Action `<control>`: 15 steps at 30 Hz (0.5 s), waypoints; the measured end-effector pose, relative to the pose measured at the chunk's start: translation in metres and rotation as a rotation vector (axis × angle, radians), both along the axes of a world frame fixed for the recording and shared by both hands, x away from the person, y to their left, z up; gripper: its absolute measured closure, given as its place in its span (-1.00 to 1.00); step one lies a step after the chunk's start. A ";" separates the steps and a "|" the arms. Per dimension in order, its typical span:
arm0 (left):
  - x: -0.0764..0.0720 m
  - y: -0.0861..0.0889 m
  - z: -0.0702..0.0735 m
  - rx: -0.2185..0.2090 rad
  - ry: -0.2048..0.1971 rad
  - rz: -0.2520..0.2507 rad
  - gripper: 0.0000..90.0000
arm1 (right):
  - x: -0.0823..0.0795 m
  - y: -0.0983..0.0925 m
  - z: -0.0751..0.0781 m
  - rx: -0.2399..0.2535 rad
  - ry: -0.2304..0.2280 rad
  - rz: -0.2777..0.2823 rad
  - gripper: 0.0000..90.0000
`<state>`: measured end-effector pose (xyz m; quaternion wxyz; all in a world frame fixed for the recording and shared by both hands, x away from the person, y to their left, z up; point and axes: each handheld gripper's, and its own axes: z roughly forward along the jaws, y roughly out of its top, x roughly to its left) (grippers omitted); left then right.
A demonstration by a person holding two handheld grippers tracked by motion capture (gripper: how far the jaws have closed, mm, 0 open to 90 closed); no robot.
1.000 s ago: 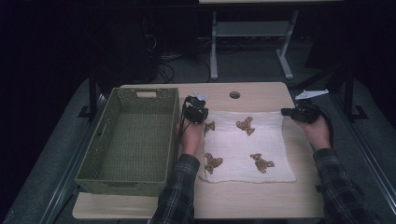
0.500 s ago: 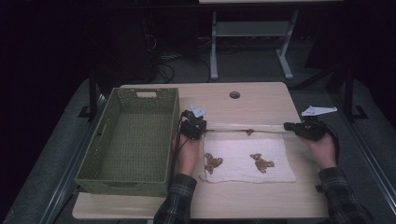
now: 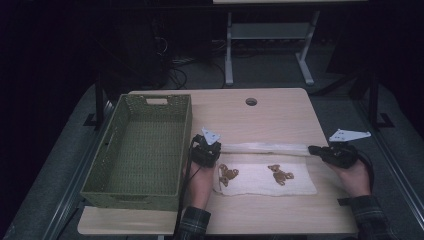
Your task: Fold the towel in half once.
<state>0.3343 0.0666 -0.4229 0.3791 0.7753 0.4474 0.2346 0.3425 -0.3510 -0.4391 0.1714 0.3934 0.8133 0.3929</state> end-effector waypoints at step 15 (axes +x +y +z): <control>-0.051 0.000 -0.010 -0.014 -0.009 0.011 0.97 | -0.043 0.000 -0.002 -0.015 0.001 0.028 0.94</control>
